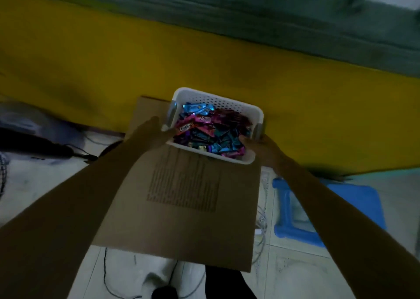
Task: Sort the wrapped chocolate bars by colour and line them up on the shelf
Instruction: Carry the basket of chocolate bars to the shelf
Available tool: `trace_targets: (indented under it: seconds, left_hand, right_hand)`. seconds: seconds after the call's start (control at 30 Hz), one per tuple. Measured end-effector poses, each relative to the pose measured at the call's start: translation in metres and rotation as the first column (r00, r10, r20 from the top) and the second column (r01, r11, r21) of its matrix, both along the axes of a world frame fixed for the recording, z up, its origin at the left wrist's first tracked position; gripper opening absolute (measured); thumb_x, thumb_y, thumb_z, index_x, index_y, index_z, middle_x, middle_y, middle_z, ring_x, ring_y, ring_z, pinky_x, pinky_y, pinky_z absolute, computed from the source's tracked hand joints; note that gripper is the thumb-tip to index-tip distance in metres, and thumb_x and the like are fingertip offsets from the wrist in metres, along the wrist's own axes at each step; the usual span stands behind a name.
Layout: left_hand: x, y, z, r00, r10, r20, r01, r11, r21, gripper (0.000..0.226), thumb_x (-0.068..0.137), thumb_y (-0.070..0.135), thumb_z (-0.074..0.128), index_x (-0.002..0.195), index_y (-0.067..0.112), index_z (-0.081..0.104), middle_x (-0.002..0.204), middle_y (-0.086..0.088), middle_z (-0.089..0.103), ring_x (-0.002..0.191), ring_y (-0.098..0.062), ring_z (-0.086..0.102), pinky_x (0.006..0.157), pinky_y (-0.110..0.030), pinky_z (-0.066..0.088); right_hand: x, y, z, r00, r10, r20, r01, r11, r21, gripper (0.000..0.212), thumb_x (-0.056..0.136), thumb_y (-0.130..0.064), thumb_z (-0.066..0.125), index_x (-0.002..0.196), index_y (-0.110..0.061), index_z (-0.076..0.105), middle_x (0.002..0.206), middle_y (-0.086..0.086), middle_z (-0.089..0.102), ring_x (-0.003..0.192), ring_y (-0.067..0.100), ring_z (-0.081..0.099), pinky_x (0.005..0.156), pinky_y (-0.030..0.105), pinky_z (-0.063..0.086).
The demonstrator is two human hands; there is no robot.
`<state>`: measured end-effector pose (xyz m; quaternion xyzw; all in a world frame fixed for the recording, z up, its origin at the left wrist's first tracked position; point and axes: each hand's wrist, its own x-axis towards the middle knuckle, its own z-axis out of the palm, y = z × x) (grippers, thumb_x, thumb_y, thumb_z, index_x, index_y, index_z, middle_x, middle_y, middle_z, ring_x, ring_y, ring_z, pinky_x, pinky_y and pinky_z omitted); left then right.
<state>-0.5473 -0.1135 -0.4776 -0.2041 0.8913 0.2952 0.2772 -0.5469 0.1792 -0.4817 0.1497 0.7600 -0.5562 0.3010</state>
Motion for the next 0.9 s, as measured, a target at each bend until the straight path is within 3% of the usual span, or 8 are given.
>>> trace_targets:
  seconds: [0.07,0.17,0.27,0.4,0.5,0.67,0.8,0.9]
  left_hand:
    - [-0.01,0.008,-0.005,0.993,0.116,0.023,-0.119,0.969,0.216,0.048,0.093,0.04,0.059,0.124,0.004,0.052,0.113,-0.018,0.057,0.085,-0.022,0.055,0.07,-0.031,0.039]
    - [-0.016,0.021,-0.009,0.96,0.278,-0.019,-0.245,0.874,0.419,0.025,0.09,0.02,0.065,0.074,0.007,0.051,0.063,-0.004,0.036,0.046,-0.004,0.042,0.056,-0.037,0.031]
    - [-0.012,0.024,-0.016,0.906,0.424,-0.02,-0.358,0.788,0.501,0.028,0.089,0.011,0.066,0.09,-0.012,0.05,0.066,0.0,0.028,0.053,-0.012,0.036,0.066,-0.046,0.036]
    - [0.012,0.013,-0.009,0.902,0.409,0.141,-0.41,0.704,0.58,0.029,0.086,0.023,0.07,0.078,0.016,0.042,0.074,-0.008,0.032,0.07,-0.021,0.039,0.066,-0.03,0.036]
    - [0.058,0.002,-0.01,0.865,0.456,0.209,-0.48,0.63,0.611,0.033,0.081,0.032,0.074,0.082,0.015,0.045,0.079,-0.011,0.035,0.079,-0.021,0.043,0.064,-0.027,0.032]
    - [0.171,-0.018,-0.005,0.712,0.689,0.136,-0.614,0.518,0.595,0.04,0.068,0.038,0.083,0.09,0.007,0.069,0.086,0.001,0.074,0.082,-0.016,0.071,0.065,-0.022,0.055]
    - [0.27,-0.054,0.015,0.541,0.84,0.043,-0.696,0.418,0.585,0.019,0.072,0.03,0.083,0.08,0.02,0.069,0.064,0.013,0.071,0.063,-0.001,0.067,0.05,-0.012,0.05]
    - [0.349,-0.09,0.028,0.42,0.907,-0.025,-0.717,0.348,0.604,0.019,0.074,0.031,0.082,0.083,0.02,0.07,0.068,0.012,0.072,0.065,-0.002,0.069,0.052,-0.013,0.051]
  right_hand:
    - [-0.006,-0.004,-0.014,0.993,-0.121,0.009,0.121,0.989,-0.082,0.059,0.086,-0.029,0.066,0.138,-0.011,0.044,0.13,0.008,0.057,0.115,0.022,0.059,0.077,0.025,0.057]
    - [-0.003,-0.007,-0.024,0.954,-0.3,0.016,0.3,0.948,-0.108,0.027,0.086,-0.025,0.067,0.109,-0.011,0.062,0.103,0.005,0.068,0.09,0.016,0.068,0.057,0.017,0.053]
    - [0.0,-0.014,-0.025,0.939,-0.34,0.057,0.344,0.929,-0.134,0.039,0.084,-0.024,0.069,0.119,-0.01,0.058,0.114,0.007,0.065,0.096,0.016,0.066,0.074,0.028,0.057]
    - [-0.001,-0.028,-0.008,0.92,-0.37,0.129,0.387,0.908,-0.159,0.066,0.082,-0.035,0.069,0.137,-0.009,0.045,0.137,0.01,0.052,0.122,0.027,0.053,0.1,0.046,0.047]
    - [0.012,-0.044,0.006,0.949,-0.311,0.043,0.314,0.941,-0.124,0.061,0.083,-0.031,0.068,0.136,-0.014,0.043,0.138,0.008,0.05,0.125,0.025,0.05,0.101,0.045,0.046]
    - [0.074,-0.082,0.021,0.995,-0.063,-0.074,0.056,0.993,-0.101,0.071,0.068,-0.046,0.073,0.131,-0.02,0.052,0.13,-0.002,0.057,0.121,0.017,0.054,0.093,0.034,0.051]
    - [0.145,-0.138,0.028,0.991,0.111,-0.072,-0.124,0.972,-0.2,0.063,0.072,-0.04,0.073,0.13,-0.024,0.054,0.125,-0.005,0.061,0.115,0.013,0.058,0.095,0.04,0.049]
    - [0.208,-0.185,0.034,0.981,0.191,-0.019,-0.191,0.967,-0.168,0.07,0.052,-0.059,0.08,0.112,-0.027,0.066,0.108,-0.005,0.07,0.096,0.009,0.067,0.084,0.038,0.054]
